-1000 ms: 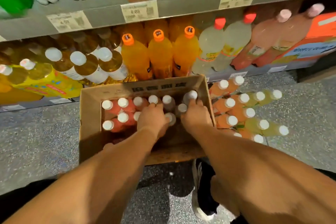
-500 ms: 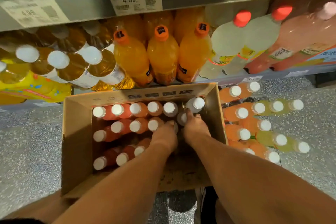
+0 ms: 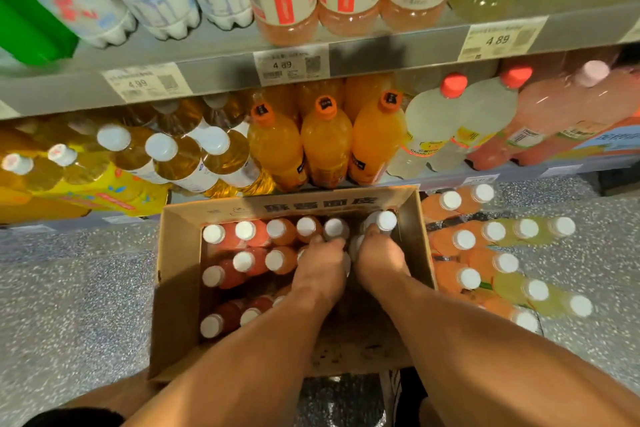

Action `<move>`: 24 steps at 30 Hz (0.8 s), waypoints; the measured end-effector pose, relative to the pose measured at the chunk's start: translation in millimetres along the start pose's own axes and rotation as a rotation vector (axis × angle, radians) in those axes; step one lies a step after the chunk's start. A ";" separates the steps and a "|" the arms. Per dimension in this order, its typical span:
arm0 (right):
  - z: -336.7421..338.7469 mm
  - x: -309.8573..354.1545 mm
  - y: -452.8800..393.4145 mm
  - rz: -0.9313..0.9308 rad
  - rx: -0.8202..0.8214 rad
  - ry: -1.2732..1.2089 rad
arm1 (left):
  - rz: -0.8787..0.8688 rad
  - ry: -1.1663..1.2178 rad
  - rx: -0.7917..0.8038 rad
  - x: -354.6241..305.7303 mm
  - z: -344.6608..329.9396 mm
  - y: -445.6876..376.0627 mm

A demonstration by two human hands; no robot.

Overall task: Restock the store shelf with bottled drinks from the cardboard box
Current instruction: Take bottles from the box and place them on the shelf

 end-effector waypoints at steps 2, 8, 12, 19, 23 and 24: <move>15.0 5.5 22.7 0.032 -0.024 -0.037 | -0.013 -0.046 -0.011 -2.5 17.4 13.5; 61.8 19.7 105.1 0.131 -0.166 -0.126 | -0.008 -0.001 -0.151 -14.3 87.4 75.7; 101.7 34.3 168.2 0.211 -0.246 -0.243 | -0.003 0.100 -0.268 -22.9 142.4 121.6; 173.4 67.1 276.5 0.438 -0.502 -0.347 | -0.060 0.192 -0.526 -34.4 234.8 210.4; 207.8 84.3 325.0 0.518 -0.604 -0.468 | -0.117 0.363 -0.619 -48.8 282.8 255.0; 216.0 88.0 335.4 0.532 -0.624 -0.506 | -0.134 0.409 -0.630 -52.8 293.1 265.3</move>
Point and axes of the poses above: each hand's wrist, its own y-axis away from the middle knuckle, its own z-axis out of the back of the hand, x = y × z, the point moved 1 cm from there along -y, towards the middle knuckle, and after that the axes turned 11 degrees about -y, right-handed, at the moved point
